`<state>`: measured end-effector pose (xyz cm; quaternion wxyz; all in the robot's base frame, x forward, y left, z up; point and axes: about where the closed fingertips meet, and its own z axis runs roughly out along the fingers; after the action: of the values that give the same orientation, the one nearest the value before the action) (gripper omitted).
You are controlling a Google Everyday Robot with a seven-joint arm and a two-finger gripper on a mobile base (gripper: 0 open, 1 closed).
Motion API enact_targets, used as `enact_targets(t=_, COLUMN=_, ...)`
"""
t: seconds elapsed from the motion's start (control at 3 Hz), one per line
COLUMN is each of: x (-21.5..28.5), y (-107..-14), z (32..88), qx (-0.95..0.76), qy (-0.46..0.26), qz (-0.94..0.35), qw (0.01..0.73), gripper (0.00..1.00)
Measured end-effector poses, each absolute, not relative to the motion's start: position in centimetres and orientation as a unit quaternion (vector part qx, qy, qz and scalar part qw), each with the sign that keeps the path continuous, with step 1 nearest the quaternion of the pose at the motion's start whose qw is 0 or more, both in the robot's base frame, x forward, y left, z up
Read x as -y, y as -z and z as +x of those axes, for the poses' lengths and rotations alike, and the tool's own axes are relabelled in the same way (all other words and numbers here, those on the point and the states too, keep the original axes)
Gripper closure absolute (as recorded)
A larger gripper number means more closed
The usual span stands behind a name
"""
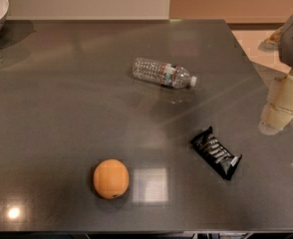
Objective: Move rxbar chocolate near water bottle
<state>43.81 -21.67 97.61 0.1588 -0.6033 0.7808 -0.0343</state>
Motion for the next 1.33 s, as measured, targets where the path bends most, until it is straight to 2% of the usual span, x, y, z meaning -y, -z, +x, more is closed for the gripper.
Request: enact_targets(t=1.33, x=19.9, y=-92.3, z=41.9, qx=-0.782, qy=-0.003, qz=-0.606, qw=0.143, gripper=0.0)
